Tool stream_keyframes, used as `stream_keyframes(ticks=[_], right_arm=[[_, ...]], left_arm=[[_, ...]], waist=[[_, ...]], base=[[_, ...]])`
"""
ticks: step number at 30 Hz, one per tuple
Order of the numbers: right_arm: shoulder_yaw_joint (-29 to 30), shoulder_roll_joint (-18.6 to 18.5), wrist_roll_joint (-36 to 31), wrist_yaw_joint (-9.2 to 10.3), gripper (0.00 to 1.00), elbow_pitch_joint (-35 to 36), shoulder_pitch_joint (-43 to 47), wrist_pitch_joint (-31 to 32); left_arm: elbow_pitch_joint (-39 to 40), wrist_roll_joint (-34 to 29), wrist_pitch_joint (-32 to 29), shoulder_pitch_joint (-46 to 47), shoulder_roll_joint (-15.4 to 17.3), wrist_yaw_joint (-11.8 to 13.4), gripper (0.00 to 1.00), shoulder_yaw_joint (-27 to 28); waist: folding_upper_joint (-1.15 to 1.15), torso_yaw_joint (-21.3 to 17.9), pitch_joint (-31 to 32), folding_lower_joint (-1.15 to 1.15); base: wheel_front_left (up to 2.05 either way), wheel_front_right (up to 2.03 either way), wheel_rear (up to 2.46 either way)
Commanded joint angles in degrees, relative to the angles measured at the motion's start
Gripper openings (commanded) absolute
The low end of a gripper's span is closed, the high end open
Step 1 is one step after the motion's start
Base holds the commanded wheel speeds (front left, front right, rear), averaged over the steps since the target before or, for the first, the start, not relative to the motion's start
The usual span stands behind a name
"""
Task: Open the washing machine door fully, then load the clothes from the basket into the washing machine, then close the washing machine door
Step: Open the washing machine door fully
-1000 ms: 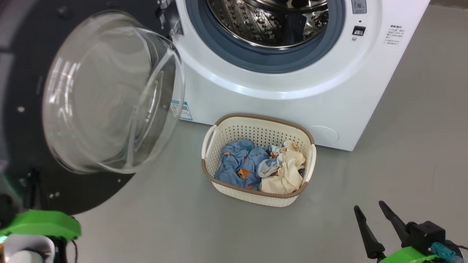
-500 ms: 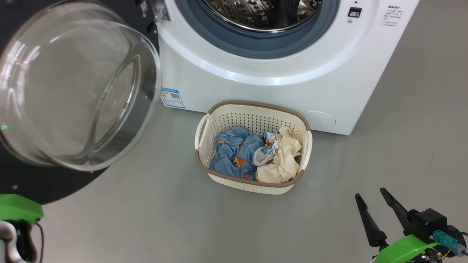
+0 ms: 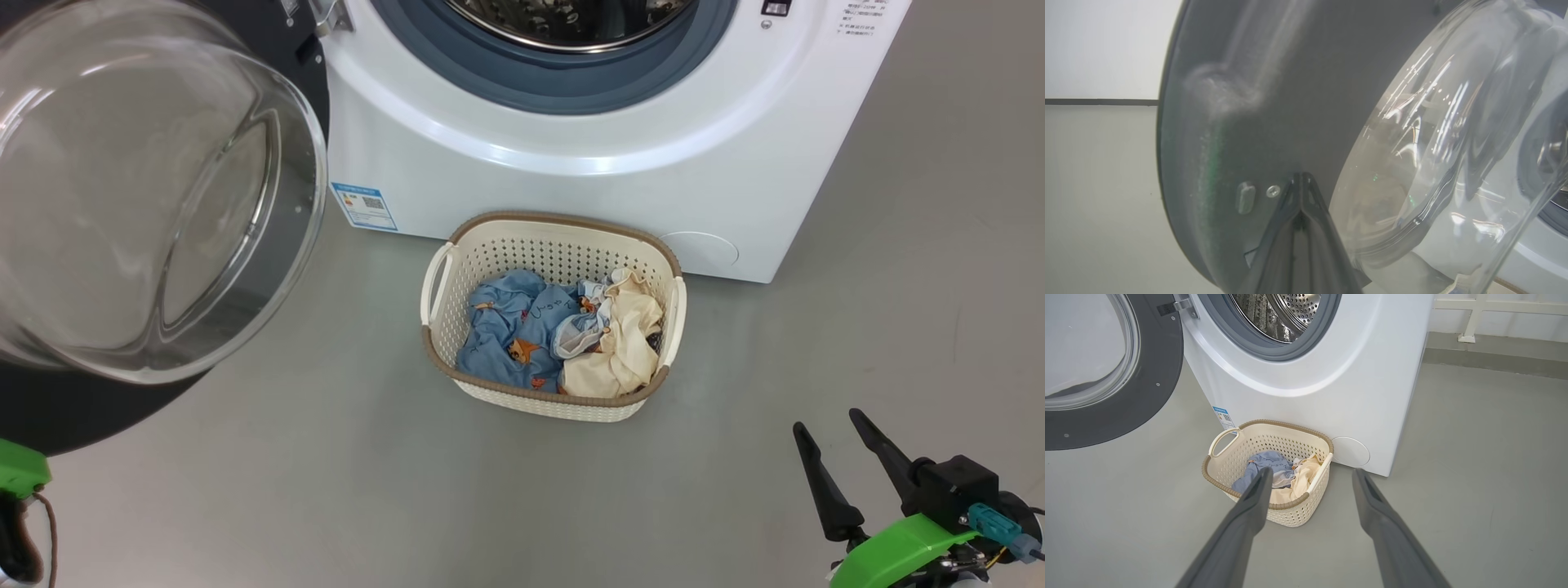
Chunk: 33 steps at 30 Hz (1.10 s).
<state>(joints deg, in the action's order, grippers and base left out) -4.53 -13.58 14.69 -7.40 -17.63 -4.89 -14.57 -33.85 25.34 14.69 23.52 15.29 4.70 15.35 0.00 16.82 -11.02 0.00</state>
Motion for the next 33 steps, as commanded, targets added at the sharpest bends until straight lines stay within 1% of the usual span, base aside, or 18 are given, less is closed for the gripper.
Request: stream_keyframes(ticks=[1,6,11,12,14,23,24,27,33], right_arm=[[-1.18,-0.75,-0.12,-0.09,1.0,0.97,-1.17,-0.43],[-1.18,-0.42,-0.12,-0.09,1.0,0.69,-1.19,-0.43],[-0.79,0.63,-0.03,-0.09,1.0,0.78,-0.52,-0.43],[-0.78,0.73,0.21,-0.09,1.0,0.77,-0.18,-0.43],[-0.62,0.89,0.38,-0.09,1.0,0.91,0.25,-0.43],[-0.5,3.11,0.44,-0.09,1.0,2.67,2.1,-0.43],[-0.5,3.11,0.44,-0.09,1.0,2.67,2.1,-0.43],[-0.38,3.83,0.2,-0.09,1.0,3.41,2.36,-0.43],[-0.34,4.62,-0.86,-0.09,1.0,5.56,2.83,-0.43]], left_arm=[[0.75,-1.06,0.3,2.22,3.2,-0.16,0.0,2.77],[1.2,-2.73,0.3,1.99,2.29,-0.83,0.0,4.17],[3.88,-4.92,0.3,0.2,1.22,-2.08,0.0,4.94],[5.28,-5.67,0.3,-0.54,0.74,-2.82,0.0,5.14],[7.2,-6.77,0.3,-1.46,0.05,-3.49,0.0,4.83],[19.39,-10.92,0.3,-7.28,-4.66,-5.63,0.0,1.08],[19.39,-10.92,0.3,-7.28,-4.66,-5.63,0.0,1.08],[23.33,-11.31,0.3,-9.05,-5.55,-6.16,0.0,-0.02],[29.91,-12.32,-1.1,-12.52,-5.95,-6.81,0.0,-2.23]], waist=[[0.0,-0.06,-0.03,0.0],[0.0,-0.28,0.5,0.0],[0.0,-0.82,2.25,0.0],[0.0,-1.04,2.97,0.0],[0.0,-1.36,3.8,0.0],[0.0,-4.31,7.19,0.0],[0.0,-4.31,7.19,0.0],[0.0,-5.81,7.82,0.0],[0.0,-9.3,8.63,0.0]], base=[[0.0,0.0,0.0],[0.0,0.0,0.0],[0.0,0.0,0.0],[0.0,0.0,0.0],[0.0,0.0,0.0],[0.0,0.0,0.0],[0.0,0.0,0.0],[0.0,0.0,0.0],[0.0,0.0,0.0]])
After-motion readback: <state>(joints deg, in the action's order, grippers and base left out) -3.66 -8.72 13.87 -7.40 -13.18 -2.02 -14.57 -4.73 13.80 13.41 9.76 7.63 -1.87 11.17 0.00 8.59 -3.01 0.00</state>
